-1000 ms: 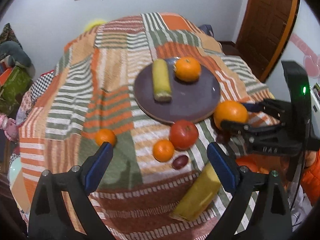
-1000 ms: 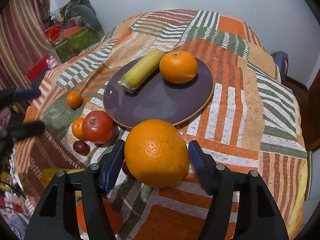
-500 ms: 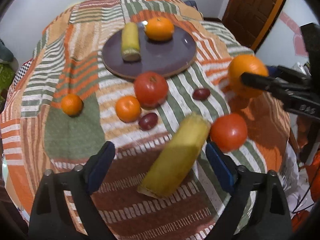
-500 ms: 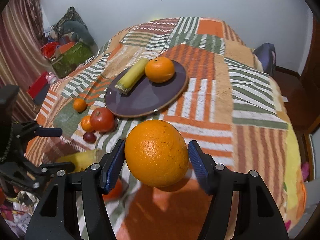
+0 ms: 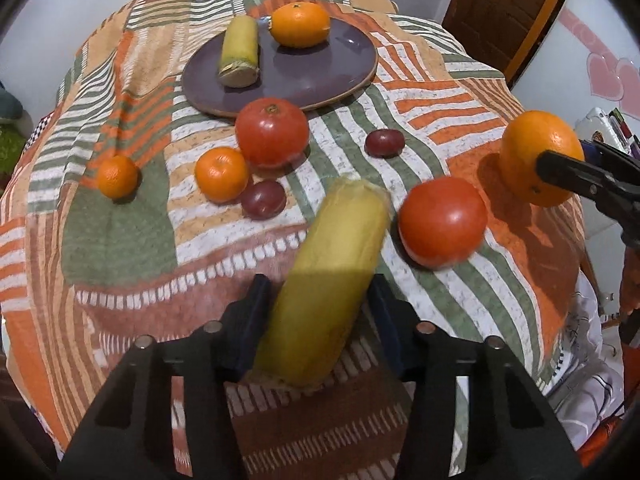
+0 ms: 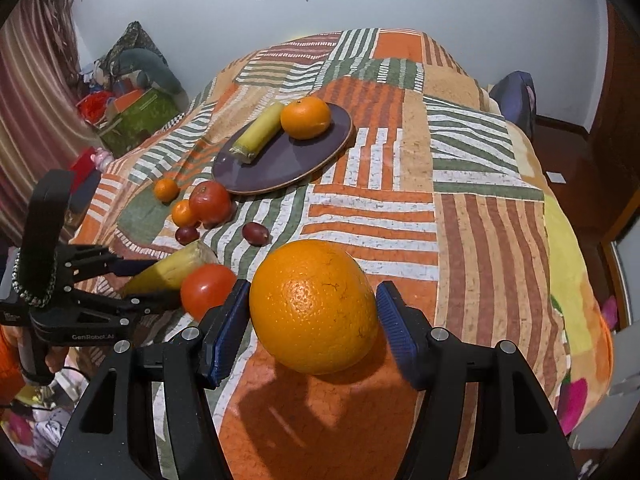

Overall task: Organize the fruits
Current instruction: 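Grasp the large orange with the right tool while the left tool grasps the second yellow cylinder, then carry the large orange and second cylinder with both tools onto the plate, then open both tools to release the orange and cylinder on the plate, then grasp the red tomato with the right tool while the left tool grasps another tomato, then carry both tomatoes with both tools over the purple plate, then open both tools to set the tomatoes on the plate, then lower the right tool to a tangerine while the left tool approaches another tangerine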

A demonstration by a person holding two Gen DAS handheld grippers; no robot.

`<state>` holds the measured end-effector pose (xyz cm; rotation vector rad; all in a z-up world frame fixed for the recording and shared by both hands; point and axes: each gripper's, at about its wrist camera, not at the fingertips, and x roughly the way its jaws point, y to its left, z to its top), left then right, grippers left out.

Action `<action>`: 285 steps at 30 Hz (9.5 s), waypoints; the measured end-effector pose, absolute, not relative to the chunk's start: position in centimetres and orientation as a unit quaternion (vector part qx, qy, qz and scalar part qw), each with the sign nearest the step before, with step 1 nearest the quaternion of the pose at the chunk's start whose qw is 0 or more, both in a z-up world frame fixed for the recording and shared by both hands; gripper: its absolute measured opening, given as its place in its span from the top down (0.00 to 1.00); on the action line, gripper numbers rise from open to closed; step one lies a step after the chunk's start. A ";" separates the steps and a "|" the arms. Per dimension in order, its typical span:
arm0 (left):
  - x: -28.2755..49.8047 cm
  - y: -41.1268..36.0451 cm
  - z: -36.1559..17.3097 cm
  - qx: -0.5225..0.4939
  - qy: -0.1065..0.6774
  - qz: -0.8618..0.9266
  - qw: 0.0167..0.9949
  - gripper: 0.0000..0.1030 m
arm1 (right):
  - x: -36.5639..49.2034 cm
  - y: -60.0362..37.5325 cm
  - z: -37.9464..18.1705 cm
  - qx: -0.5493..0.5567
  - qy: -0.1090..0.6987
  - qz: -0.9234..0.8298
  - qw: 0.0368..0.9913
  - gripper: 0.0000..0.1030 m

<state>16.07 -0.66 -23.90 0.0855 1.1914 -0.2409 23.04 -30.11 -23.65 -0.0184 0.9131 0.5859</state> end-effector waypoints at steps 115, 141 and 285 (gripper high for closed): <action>33.4 6.9 -18.4 0.000 0.460 -0.038 0.887 0.52 | 35.0 -17.3 -23.4 -0.053 0.407 0.344 0.845 0.35; 15.3 6.4 -10.7 0.018 0.393 -0.018 0.919 0.06 | 22.1 -22.5 -18.5 -0.096 0.344 0.319 0.878 0.24; 23.3 10.9 -17.2 -0.052 0.479 0.032 0.876 0.35 | 29.1 -22.4 -23.4 -0.037 0.397 0.329 0.856 0.41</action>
